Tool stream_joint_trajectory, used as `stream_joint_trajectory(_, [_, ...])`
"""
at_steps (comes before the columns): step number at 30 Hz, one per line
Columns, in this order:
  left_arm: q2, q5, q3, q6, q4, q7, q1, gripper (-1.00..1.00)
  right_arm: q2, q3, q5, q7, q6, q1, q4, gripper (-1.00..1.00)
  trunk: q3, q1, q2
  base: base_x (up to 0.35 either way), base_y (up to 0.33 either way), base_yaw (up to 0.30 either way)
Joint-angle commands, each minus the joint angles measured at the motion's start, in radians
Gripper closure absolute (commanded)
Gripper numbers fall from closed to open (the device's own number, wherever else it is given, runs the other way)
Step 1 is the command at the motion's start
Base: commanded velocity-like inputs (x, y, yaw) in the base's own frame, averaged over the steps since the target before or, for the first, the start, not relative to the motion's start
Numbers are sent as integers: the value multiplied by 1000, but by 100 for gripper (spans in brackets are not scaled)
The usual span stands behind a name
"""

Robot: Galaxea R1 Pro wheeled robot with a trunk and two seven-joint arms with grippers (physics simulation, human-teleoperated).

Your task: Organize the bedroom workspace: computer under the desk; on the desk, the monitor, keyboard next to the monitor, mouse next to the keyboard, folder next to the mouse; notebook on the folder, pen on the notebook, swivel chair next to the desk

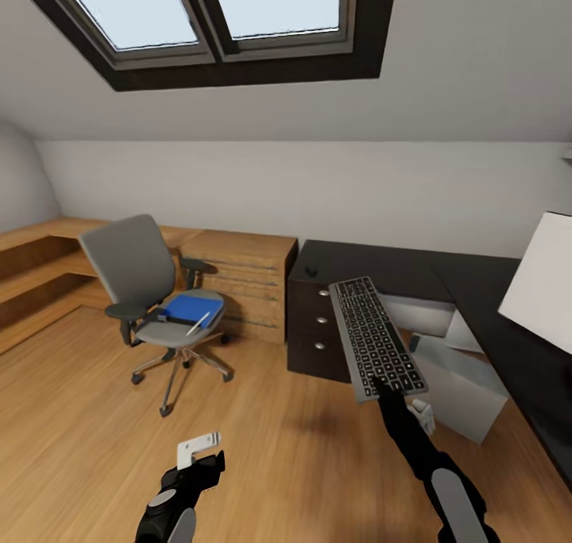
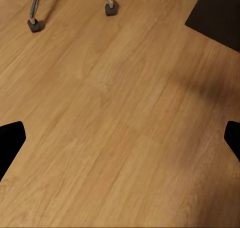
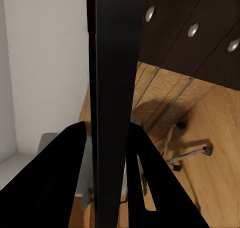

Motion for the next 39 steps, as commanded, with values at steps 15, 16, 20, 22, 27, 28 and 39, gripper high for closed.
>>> stream_joint_trajectory(15, [0, 9, -2, 2, -1, 6, -1, -100, -14, -5, -12, 5, 3, 16, -2, 100, -1, 1, -1, 323, -16, 0])
stream_joint_trajectory(16, [0, 9, -2, 2, -1, 6, -1, -100, -13, -5, -12, 5, 3, 16, -2, 100, -1, 1, -1, 323, 0, 0])
stream_joint_trajectory(20, [0, 8, -2, 2, -2, 7, -1, -100, -13, -6, -13, 5, 3, 16, 0, 100, -1, 1, -1, 323, 0, 0])
stream_joint_trajectory(22, [0, 8, -11, 2, -2, 8, -1, -100, -12, -7, -14, 5, 2, 16, 1, 100, -1, 1, -1, 323, 0, 0])
stream_joint_trajectory(27, [0, 7, -49, -4, -4, 10, -1, -100, -7, -22, -59, 3, 1, 16, 7, 100, -1, 1, -1, 323, 0, 0])
stream_joint_trajectory(28, [0, 7, -53, -9, -5, 10, -1, -100, -6, -24, -75, 2, -2, 16, 8, 100, -1, 1, -1, 323, 0, 0])
stream_joint_trajectory(39, [0, 7, -65, -21, -5, 9, -1, -100, -9, -26, -108, 2, -99, 16, 11, 100, -1, 1, -1, 323, 0, 0])
